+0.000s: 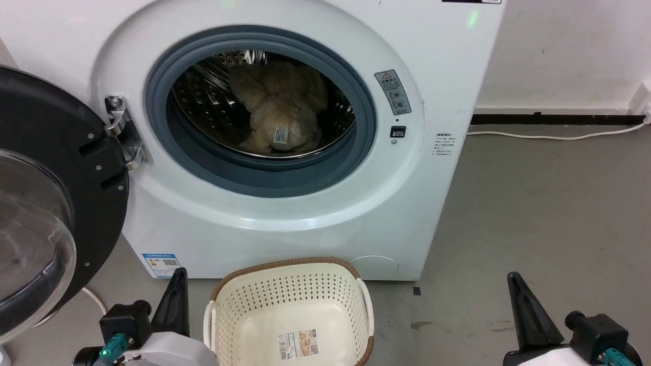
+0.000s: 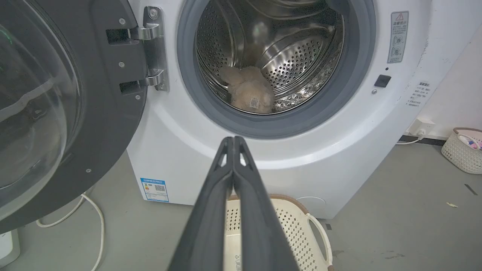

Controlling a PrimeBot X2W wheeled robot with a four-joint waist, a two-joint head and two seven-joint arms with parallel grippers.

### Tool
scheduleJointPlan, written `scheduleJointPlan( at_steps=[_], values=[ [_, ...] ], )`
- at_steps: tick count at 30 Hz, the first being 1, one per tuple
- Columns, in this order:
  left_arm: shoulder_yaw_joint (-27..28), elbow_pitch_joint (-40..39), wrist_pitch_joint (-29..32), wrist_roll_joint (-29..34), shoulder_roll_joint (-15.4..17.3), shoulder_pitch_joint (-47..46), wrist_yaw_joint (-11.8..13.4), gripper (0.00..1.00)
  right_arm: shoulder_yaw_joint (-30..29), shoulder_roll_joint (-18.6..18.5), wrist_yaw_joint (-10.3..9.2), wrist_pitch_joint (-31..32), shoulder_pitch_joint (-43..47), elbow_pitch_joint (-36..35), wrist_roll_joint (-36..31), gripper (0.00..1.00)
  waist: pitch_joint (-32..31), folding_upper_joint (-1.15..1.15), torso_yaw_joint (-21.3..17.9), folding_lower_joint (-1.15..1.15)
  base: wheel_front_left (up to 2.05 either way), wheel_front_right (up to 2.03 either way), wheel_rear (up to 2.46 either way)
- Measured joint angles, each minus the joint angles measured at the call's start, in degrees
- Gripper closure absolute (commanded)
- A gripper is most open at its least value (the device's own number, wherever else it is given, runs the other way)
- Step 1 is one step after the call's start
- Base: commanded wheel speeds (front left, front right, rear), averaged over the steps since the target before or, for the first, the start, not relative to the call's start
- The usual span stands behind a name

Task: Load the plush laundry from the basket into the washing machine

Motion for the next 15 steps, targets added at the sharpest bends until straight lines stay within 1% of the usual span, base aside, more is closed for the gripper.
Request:
scheduleJointPlan(
  at_steps=[15],
  values=[
    [0.5,-0.4,0.8,2.1,-1.0,0.0,-0.2,1.0,0.0,0.0,0.0,1.7,-0.1,-0.4,-0.9,1.0,0.1,0.0,0.4,0.0,0.0,0.0,0.0]
  ],
)
